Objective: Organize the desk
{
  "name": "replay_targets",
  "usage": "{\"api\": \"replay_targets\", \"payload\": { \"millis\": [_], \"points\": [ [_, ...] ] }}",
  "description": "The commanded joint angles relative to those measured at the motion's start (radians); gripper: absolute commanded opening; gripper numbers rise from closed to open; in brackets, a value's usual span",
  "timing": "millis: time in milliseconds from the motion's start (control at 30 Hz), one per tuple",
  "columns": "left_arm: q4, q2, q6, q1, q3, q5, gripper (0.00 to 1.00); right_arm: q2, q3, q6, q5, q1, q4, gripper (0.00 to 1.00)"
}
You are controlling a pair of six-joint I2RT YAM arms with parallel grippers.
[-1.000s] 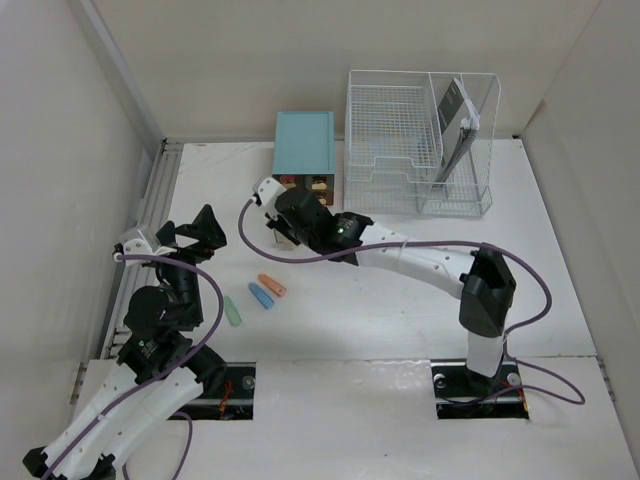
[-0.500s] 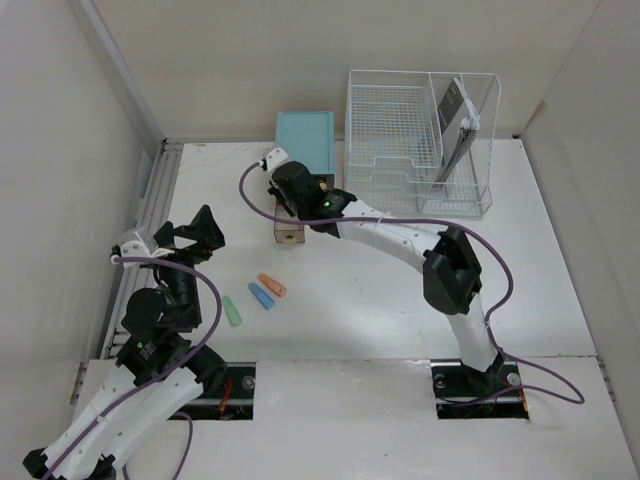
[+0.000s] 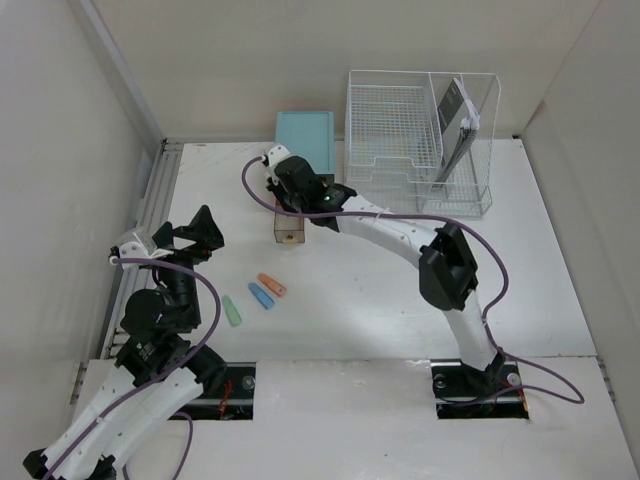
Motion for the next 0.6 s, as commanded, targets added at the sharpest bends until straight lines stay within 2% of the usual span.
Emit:
{"api": "replay_targets", "payload": {
  "millis": [0,567],
  "points": [
    [0.031,-0.003,0.0,0.001,-0.005,-0.005,0.87,0.021,0.025,0.032,-0.071,0.008,-0.005,0.0],
    [0.031,-0.003,0.009,0.001,-0.005,-0.005,0.87,0.067,-0.029,0.023,-0.071,-0.011,0.004,0.0]
  ]
}}
